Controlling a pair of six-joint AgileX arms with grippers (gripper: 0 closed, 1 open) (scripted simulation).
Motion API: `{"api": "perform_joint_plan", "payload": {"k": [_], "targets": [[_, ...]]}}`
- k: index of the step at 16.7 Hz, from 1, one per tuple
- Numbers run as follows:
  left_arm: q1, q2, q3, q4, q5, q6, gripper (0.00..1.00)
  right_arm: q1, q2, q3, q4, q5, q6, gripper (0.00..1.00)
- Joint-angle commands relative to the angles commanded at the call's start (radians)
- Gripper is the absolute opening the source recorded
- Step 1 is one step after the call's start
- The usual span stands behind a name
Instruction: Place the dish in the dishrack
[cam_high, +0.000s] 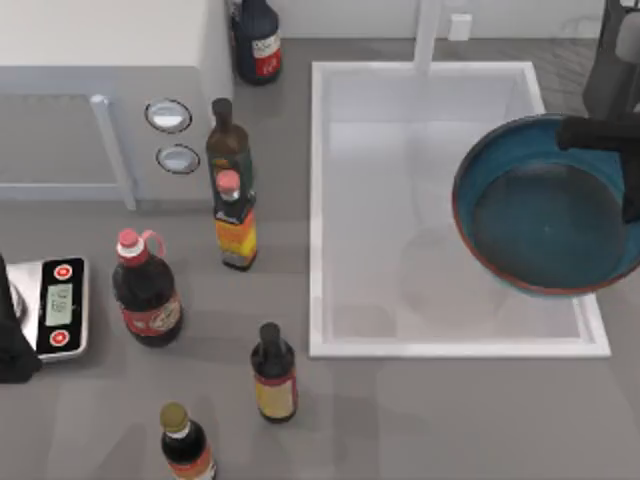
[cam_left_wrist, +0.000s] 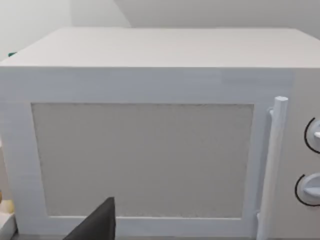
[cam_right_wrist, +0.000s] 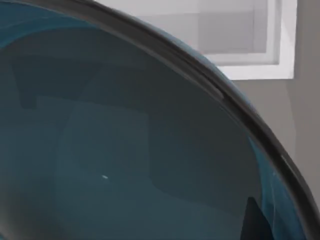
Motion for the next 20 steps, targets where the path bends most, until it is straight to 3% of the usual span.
{"api": "perform_joint_plan", "payload": {"k": [4, 14, 17, 20], "targets": [[0.000, 0.000, 0.000, 0.000, 0.000, 0.000, 1.00, -0.209, -0.094, -0.069, 0.251, -0.123, -0.085, 0.00], [0.000, 0.000, 0.000, 0.000, 0.000, 0.000, 1.00, -0.865, -0.423, -0.339, 1.105, -0.500, -0.364, 0.00], [0.000, 0.000, 0.000, 0.000, 0.000, 0.000, 1.00, -0.986, -0.497, -0.390, 1.235, -0.572, -0.414, 0.00], [0.000, 0.000, 0.000, 0.000, 0.000, 0.000, 1.00, -1.020, -0.519, -0.405, 1.270, -0.594, -0.428, 0.00]]}}
